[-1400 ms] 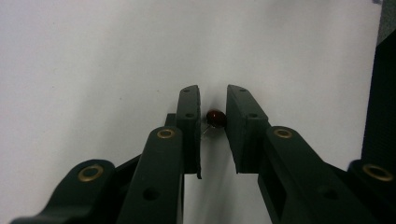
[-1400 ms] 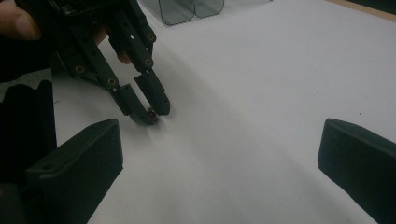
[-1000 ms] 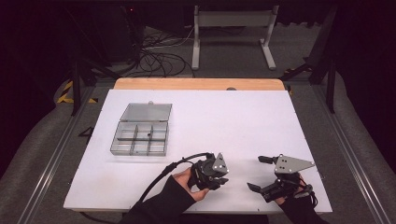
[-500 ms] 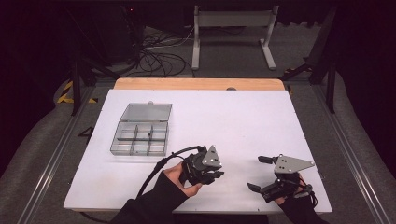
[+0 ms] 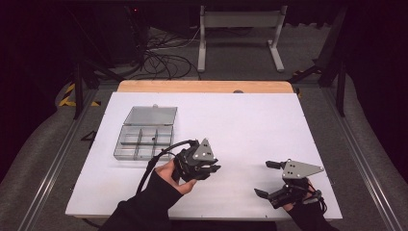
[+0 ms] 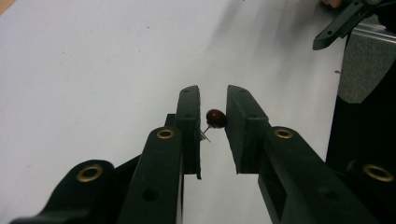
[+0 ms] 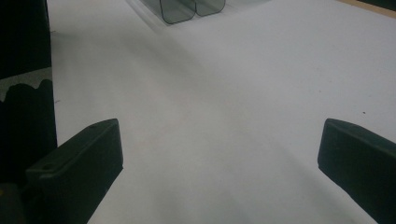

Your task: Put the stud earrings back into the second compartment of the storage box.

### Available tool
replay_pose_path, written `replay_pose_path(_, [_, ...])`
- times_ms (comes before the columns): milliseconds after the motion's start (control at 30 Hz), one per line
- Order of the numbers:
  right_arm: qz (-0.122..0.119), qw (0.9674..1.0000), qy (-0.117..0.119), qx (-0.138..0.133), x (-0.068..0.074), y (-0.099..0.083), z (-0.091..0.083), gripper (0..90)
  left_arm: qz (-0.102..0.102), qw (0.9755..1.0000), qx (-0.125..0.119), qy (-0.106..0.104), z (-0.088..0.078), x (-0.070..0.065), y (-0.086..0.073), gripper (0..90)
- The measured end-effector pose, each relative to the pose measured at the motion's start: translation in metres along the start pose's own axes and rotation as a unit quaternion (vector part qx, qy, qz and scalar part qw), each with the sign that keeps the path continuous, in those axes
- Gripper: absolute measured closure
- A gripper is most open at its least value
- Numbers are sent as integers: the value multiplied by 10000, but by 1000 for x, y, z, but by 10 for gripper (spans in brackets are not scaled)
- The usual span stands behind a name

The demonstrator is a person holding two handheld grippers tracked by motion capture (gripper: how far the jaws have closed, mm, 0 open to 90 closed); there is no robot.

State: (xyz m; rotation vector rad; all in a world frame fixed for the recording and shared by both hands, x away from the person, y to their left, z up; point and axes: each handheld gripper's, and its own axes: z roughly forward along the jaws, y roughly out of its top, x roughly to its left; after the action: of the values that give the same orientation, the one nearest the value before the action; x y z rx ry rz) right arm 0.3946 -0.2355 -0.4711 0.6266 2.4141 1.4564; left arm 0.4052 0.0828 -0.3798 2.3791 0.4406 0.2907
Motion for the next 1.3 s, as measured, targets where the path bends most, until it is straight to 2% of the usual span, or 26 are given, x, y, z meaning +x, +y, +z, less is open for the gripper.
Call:
replay_pose_path(167, [-5,10000,-6,5,0,0,0,5,-48,9999,0,140,-7,9,-4,758])
replay_pose_path(300, [-6,10000,5,7,0,0,0,5,-214,9992,10,323,-17,22,-11,758])
replay_pose_path(367, [-6,10000,5,6,0,0,0,5,-246,9991,-3,344,-20,24,-12,758])
replay_pose_path(600, [-8,10000,0,21,0,0,0,5,-507,9968,-5,611,-34,43,-24,758])
replay_pose_path(700, [-14,10000,7,21,0,0,0,5,-689,9948,-42,754,-43,53,-32,758])
replay_pose_path(800, [-16,10000,6,19,0,0,0,5,-781,9935,-51,821,-47,59,-36,757])
replay_pose_path(867, [-13,10000,8,18,0,0,0,5,-893,9916,-47,931,-53,66,-42,758])
replay_pose_path(900, [-13,10000,8,18,0,0,0,5,-893,9916,-47,931,-53,66,-42,758])
replay_pose_path(933, [-12,10000,7,20,0,0,0,5,-953,9903,-30,1010,-55,71,-47,758])
replay_pose_path(1000, [-16,10000,12,29,0,0,1,5,-986,9896,-15,1043,-57,74,-50,757])
replay_pose_path(1067, [-16,10000,10,31,0,0,1,5,-1127,9870,8,1145,-60,83,-58,758])
replay_pose_path(1100, [-16,10000,10,31,0,0,1,5,-1127,9870,8,1145,-60,83,-58,757])
replay_pose_path(1133, [-11,10000,3,32,0,0,1,5,-1234,9850,40,1205,-62,89,-64,758])
replay_pose_path(1167, [-11,10000,3,32,0,0,1,5,-1234,9850,40,1205,-62,89,-64,757])
replay_pose_path(1200, [-9,10000,6,31,0,0,1,5,-1342,9829,25,1260,-63,95,-70,757])
replay_pose_path(1233, [-7,10000,9,31,0,0,1,5,-1342,9829,25,1260,-63,95,-70,757])
replay_pose_path(1300, [-3,10000,13,33,0,0,1,5,-1458,9807,32,1305,-64,101,-76,758])
